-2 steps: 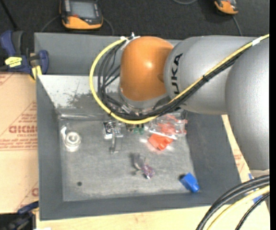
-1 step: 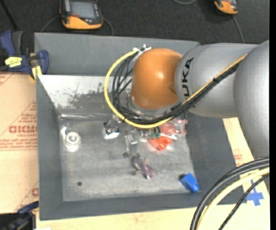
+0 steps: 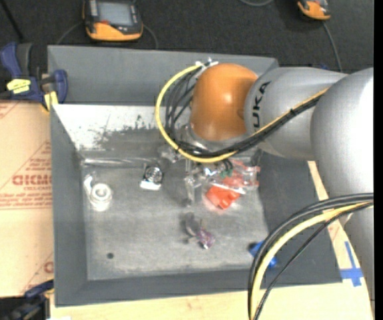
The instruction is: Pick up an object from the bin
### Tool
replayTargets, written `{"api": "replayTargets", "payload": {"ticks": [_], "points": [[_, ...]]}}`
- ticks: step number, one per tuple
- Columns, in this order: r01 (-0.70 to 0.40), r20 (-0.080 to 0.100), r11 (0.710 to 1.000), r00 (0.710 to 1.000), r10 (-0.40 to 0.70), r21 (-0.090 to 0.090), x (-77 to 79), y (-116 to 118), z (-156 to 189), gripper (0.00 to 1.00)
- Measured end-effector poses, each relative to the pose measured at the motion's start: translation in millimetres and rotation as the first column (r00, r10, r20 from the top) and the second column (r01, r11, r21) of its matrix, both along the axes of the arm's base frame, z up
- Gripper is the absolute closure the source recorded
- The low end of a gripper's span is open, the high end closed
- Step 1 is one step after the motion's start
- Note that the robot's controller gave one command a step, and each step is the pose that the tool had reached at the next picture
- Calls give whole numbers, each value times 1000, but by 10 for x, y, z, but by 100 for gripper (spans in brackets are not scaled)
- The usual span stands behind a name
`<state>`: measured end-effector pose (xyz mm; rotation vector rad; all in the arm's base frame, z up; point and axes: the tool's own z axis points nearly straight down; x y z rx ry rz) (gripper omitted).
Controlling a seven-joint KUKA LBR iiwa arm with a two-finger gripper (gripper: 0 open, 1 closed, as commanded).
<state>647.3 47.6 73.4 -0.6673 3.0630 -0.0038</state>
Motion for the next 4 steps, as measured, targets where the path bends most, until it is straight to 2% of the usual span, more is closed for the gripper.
{"api": "replayTargets", "payload": {"ticks": [1, 2, 3, 4], "points": [[-236, 3, 972, 972, 236, 2, 79, 646, -10, 0], [-230, 2, 973, 973, 230, 3, 78, 637, -10, 100], [-256, 7, 967, 967, 256, 0, -161, 928, 1803, 100], [-399, -9, 917, 917, 399, 0, -87, 320, 954, 100]]}}
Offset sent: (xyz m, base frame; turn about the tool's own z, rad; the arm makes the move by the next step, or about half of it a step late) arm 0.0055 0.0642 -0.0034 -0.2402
